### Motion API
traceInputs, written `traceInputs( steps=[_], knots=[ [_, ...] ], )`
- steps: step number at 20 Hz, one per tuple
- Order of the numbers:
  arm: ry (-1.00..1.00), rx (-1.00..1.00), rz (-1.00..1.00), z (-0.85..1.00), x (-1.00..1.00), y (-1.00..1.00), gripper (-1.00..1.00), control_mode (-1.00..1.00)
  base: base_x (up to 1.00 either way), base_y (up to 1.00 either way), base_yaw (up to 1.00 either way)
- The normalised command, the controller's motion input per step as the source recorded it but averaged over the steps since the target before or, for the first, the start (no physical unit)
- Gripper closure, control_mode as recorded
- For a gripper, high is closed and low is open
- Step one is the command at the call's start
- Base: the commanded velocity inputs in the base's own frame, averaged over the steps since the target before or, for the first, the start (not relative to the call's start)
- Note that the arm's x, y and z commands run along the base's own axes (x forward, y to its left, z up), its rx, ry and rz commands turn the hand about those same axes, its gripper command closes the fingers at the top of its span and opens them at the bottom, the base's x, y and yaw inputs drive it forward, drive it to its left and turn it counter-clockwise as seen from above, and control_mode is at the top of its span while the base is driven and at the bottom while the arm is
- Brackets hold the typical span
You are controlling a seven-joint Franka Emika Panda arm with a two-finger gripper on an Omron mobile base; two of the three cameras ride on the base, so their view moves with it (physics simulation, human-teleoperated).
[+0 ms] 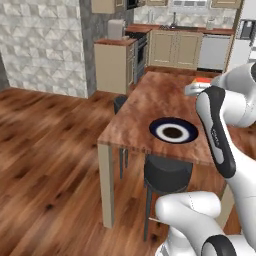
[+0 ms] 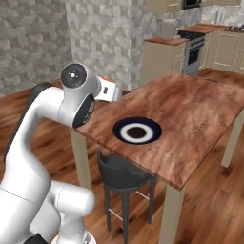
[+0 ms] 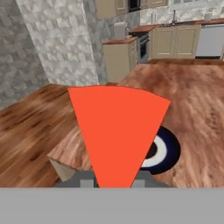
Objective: Take the cheese, fish, and squash from the fridge and place them on the plate on the dining counter to create an appetizer plate.
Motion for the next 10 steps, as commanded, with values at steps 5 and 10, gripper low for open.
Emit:
traceInputs(
  steps=[5, 10],
  knots=[
    [0.0, 0.0, 0.0, 0.0, 0.0, 0.0, 1.0, 1.0, 0.48, 0.0, -0.28],
    [0.0, 0.0, 0.0, 0.0, 0.0, 0.0, 1.0, 1.0, 0.73, 0.09, -0.28]
  ],
)
